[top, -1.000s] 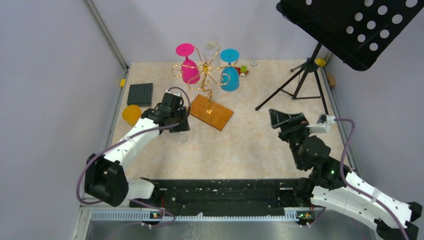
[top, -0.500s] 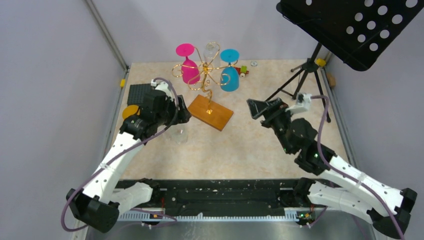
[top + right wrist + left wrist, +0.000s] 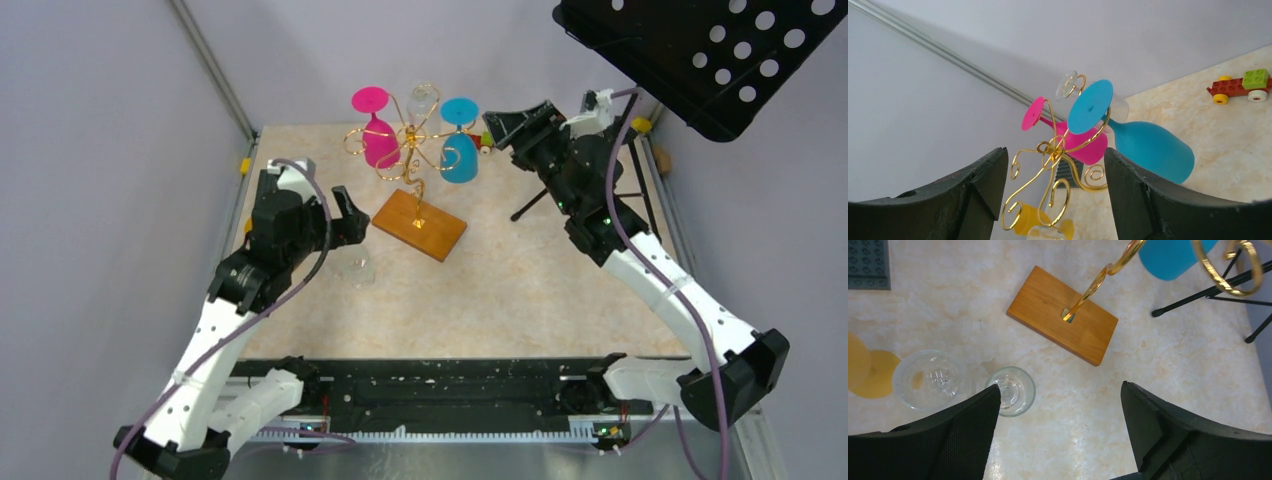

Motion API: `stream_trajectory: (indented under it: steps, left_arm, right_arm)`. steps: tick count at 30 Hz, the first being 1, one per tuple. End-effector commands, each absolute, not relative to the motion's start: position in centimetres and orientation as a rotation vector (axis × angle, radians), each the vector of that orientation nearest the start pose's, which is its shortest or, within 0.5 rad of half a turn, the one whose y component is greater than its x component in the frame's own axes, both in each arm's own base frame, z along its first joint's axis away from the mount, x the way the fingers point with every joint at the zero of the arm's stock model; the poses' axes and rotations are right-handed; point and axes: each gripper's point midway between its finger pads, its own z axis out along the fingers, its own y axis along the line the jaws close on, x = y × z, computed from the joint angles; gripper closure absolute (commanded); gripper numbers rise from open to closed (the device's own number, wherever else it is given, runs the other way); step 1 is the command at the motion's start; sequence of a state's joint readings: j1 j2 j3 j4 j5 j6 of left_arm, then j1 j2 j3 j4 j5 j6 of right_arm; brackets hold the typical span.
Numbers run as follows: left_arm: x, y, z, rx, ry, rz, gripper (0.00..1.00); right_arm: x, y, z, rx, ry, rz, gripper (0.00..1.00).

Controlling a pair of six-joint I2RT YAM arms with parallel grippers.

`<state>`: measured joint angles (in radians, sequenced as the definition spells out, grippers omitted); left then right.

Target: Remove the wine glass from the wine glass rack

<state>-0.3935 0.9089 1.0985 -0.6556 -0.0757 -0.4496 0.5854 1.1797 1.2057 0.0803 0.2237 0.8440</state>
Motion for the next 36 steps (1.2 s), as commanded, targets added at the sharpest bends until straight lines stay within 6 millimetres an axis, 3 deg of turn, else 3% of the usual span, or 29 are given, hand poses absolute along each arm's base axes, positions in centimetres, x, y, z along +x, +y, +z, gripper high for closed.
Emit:
stream_trajectory:
  steps: [1, 6, 9, 16, 29, 36]
  left_arm:
    - [25.8, -11.2, 32.8, -0.089, 1.880, -0.508, 0.07]
    - [24.5, -11.0, 34.3, -0.051, 1.822, -0.533, 0.07]
    - [24.2, -11.0, 34.5, -0.038, 1.812, -0.537, 0.07]
    - [24.2, -11.1, 33.5, -0.022, 1.845, -0.520, 0.07]
    - [24.9, -11.5, 32.7, -0.007, 1.878, -0.513, 0.07]
    - [24.9, -11.4, 32.4, -0.010, 1.885, -0.508, 0.07]
  right_arm:
    - [37.2, 22.6, 43.0, 0.400, 1.525, 1.034, 0.31]
    - [40.8, 23.7, 41.4, 0.419, 1.593, 1.049, 0.58]
    - [42.3, 24.2, 41.2, 0.426, 1.595, 1.052, 0.59]
    - [44.3, 25.2, 40.6, 0.422, 1.601, 1.083, 0.50]
    - [46.5, 24.6, 39.6, 0.487, 1.580, 1.118, 0.59]
    - [47.2, 25.5, 39.4, 0.490, 1.585, 1.188, 0.75]
